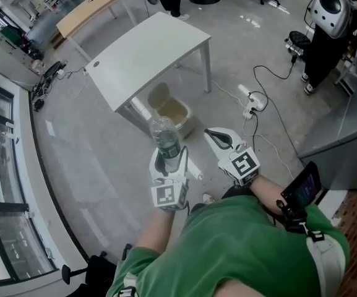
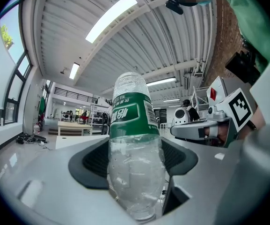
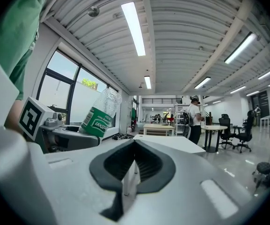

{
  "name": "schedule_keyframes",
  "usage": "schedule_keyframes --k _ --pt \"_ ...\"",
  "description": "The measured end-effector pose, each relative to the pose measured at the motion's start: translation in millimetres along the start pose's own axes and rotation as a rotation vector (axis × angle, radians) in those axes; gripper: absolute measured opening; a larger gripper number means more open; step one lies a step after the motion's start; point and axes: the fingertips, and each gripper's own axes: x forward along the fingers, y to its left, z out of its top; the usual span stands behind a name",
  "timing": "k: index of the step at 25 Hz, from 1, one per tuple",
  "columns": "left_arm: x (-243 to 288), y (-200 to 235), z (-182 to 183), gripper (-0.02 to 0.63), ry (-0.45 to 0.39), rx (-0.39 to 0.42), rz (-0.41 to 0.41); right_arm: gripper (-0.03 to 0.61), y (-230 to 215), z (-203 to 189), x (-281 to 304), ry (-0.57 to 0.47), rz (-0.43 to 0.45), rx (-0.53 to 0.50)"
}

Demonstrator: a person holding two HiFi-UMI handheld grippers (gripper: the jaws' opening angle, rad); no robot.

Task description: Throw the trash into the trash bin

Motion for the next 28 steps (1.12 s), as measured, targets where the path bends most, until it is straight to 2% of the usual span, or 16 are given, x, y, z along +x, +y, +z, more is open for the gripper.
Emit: schedule_keyframes --k 7,10,16,22,28 --pt "43.4 9.8 2.2 0.333 0.039 -0.009 0.125 0.003 -41.1 -4.0 36.8 -0.032 0.111 0.004" --pt "63.3 4.1 -1.3 0.333 0.044 0.000 0.152 0.003 -64.0 -7.1 47.1 -0.035 0.149 0.010" --pt "119.8 -10.8 -5.5 0.333 0.077 0.001 0.240 0.003 -128.6 -19.1 73.3 -0.010 0.237 0.033" --pt "129.3 -16.5 -11.8 0.333 0.095 -0.003 0.338 0.003 -134.8 -37.3 87.0 0.031 0.346 0.040" --pt "127.3 -21.6 -23.1 0.333 0.127 -0.040 0.392 0.003 -134.2 -48.6 95.1 0.077 0.397 0.042"
